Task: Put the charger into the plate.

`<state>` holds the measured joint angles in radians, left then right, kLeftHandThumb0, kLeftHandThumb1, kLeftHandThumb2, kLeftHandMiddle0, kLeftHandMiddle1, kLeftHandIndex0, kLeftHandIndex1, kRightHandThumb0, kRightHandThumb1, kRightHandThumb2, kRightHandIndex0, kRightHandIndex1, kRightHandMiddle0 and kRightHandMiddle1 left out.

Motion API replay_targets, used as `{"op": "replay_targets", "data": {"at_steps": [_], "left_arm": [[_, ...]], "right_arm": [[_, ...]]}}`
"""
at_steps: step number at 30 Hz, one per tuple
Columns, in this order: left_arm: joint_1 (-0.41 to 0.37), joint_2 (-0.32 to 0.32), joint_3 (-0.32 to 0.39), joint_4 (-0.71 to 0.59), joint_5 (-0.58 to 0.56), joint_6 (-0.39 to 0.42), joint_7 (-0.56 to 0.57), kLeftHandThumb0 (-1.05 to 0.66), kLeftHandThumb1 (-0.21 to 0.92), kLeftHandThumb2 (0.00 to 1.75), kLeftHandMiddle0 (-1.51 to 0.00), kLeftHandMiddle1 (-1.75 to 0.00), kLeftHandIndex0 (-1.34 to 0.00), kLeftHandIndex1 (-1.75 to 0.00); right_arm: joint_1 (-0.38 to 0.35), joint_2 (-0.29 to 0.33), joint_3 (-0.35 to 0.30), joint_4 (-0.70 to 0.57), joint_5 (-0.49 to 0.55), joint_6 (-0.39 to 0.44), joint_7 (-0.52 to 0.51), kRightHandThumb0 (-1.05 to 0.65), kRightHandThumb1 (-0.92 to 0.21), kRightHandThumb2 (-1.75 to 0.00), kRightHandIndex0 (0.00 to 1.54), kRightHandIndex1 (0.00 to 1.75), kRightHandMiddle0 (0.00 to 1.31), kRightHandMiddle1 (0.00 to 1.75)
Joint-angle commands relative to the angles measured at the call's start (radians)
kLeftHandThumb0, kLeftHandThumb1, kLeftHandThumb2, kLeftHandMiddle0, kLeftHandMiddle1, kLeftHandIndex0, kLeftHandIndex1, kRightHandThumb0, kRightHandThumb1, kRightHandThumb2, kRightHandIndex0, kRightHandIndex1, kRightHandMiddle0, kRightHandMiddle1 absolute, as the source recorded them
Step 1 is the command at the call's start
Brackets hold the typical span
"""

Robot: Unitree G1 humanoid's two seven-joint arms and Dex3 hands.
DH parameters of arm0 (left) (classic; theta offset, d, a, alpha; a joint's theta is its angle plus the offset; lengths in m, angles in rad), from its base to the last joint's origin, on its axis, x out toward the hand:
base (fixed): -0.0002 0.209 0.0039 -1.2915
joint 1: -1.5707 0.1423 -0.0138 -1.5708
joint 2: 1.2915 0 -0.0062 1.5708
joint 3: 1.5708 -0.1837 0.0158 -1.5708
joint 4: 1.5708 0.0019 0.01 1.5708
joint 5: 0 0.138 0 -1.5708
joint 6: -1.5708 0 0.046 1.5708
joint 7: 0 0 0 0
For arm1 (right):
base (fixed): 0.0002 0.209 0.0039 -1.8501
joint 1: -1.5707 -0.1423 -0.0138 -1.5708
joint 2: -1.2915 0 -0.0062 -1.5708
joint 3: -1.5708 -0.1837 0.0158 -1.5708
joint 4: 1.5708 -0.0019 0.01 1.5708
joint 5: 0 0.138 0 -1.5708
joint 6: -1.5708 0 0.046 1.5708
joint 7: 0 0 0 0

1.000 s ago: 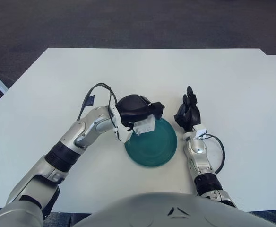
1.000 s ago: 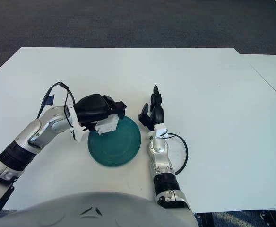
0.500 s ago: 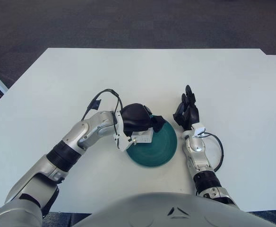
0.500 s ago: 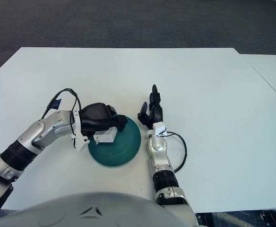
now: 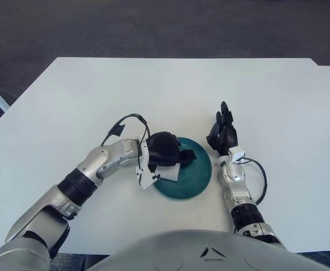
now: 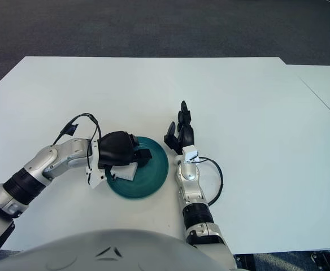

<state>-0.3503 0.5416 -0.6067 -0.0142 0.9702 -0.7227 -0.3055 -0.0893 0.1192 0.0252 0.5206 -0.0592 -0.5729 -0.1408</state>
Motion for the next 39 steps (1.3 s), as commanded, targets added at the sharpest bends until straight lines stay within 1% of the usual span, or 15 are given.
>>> {"op": "replay_targets", "data": {"at_steps": [1, 10, 17, 19, 22, 23, 24, 25, 26, 28, 29, 31, 32, 34, 39], "left_arm": [[-0.05, 0.032, -0.038, 0.019, 0.129, -0.04, 0.061, 0.0, -0.05, 1.67, -0.93, -1.57, -0.68, -1.75], [-0.09, 0.037, -0.078, 0.008, 0.235, -0.047, 0.075, 0.0, -0.01, 1.63, -0.9, -1.57, -0.64, -1.75], [-0.113, 0.042, -0.085, -0.011, 0.244, -0.065, 0.093, 0.0, 0.01, 1.66, -0.84, -1.71, -0.63, -1.75], [-0.103, 0.054, -0.058, -0.03, 0.212, -0.064, 0.102, -0.01, 0.02, 1.61, -0.84, -1.73, -0.7, -1.59], [-0.065, 0.068, -0.019, -0.056, 0.176, -0.048, 0.125, -0.01, 0.26, 1.35, -0.6, -1.73, -0.53, -1.67], [-0.042, 0.058, 0.0, -0.06, 0.124, -0.016, 0.093, -0.01, 0.38, 1.21, -0.51, -1.72, -0.46, -1.67], [-0.018, 0.046, 0.02, -0.068, 0.067, 0.021, 0.055, -0.28, 0.57, 0.95, -0.39, -1.67, -0.3, -1.47], [-0.003, 0.037, 0.032, -0.072, 0.027, 0.046, 0.026, -0.5, 0.69, 0.81, -0.29, -1.49, -0.19, -1.28], [0.014, 0.031, 0.047, -0.083, -0.005, 0.072, 0.005, -0.58, 0.74, 0.76, -0.26, -1.42, -0.15, -1.21], [0.032, 0.027, 0.067, -0.107, -0.035, 0.103, -0.018, -0.79, 0.85, 0.68, -0.23, -0.97, -0.06, -0.93], [0.038, 0.026, 0.075, -0.116, -0.045, 0.115, -0.026, -0.83, 0.86, 0.68, -0.23, -0.86, -0.05, -0.88], [0.048, 0.022, 0.108, -0.146, -0.081, 0.159, -0.052, -0.92, 0.9, 0.69, -0.24, -0.47, -0.02, -0.7], [0.047, 0.019, 0.13, -0.154, -0.114, 0.189, -0.075, -0.93, 0.9, 0.7, -0.24, -0.39, -0.02, -0.66], [0.049, 0.015, 0.166, -0.141, -0.172, 0.233, -0.1, -1.0, 0.91, 0.73, -0.16, -0.16, -0.01, -0.44], [0.09, -0.022, 0.259, -0.087, -0.367, 0.398, -0.168, -1.04, 0.92, 0.71, -0.03, -0.03, 0.0, -0.11]], "right_arm": [[0.128, 0.057, 0.001, 0.146, 0.017, -0.037, -0.012, -0.66, -0.92, -0.99, 0.03, 0.01, 0.05, 0.09], [0.127, 0.061, 0.02, 0.146, 0.002, -0.069, -0.018, -0.66, -0.92, -0.98, 0.04, 0.01, 0.05, 0.12], [0.111, 0.068, 0.021, 0.16, 0.034, -0.081, 0.024, -0.64, -0.92, -1.02, 0.05, 0.0, 0.01, 0.2], [0.114, 0.069, 0.018, 0.158, 0.045, -0.079, 0.038, -0.63, -0.92, -1.02, 0.05, 0.0, 0.0, 0.21], [0.12, 0.07, 0.013, 0.151, 0.053, -0.076, 0.05, -0.63, -0.92, -1.02, 0.05, 0.0, 0.0, 0.22], [0.128, 0.074, 0.01, 0.127, 0.069, -0.066, 0.061, -0.63, -0.92, -1.02, 0.05, 0.0, 0.0, 0.22], [0.126, 0.08, 0.002, 0.103, 0.095, -0.043, 0.074, -0.62, -0.92, -1.03, 0.05, 0.0, 0.0, 0.22], [0.123, 0.086, -0.005, 0.088, 0.113, -0.027, 0.083, -0.61, -0.92, -1.03, 0.06, 0.01, 0.0, 0.22], [0.113, 0.093, -0.015, 0.077, 0.132, -0.005, 0.087, -0.61, -0.92, -1.03, 0.06, 0.01, 0.0, 0.23], [0.097, 0.102, -0.027, 0.072, 0.151, 0.02, 0.085, -0.59, -0.92, -1.04, 0.07, 0.01, 0.0, 0.24], [0.091, 0.105, -0.03, 0.072, 0.157, 0.028, 0.083, -0.59, -0.92, -1.04, 0.08, 0.01, 0.0, 0.25], [0.068, 0.108, -0.041, 0.09, 0.161, 0.036, 0.068, -0.58, -0.92, -1.04, 0.09, 0.01, 0.0, 0.27], [0.055, 0.108, -0.041, 0.106, 0.149, 0.037, 0.051, -0.58, -0.92, -1.04, 0.09, 0.01, 0.0, 0.27], [0.042, 0.107, -0.03, 0.143, 0.117, 0.026, 0.021, -0.58, -0.92, -1.04, 0.1, 0.01, 0.0, 0.29], [0.089, 0.098, 0.019, 0.178, 0.066, -0.042, 0.008, -0.6, -0.92, -1.03, 0.09, 0.0, 0.0, 0.29]]}}
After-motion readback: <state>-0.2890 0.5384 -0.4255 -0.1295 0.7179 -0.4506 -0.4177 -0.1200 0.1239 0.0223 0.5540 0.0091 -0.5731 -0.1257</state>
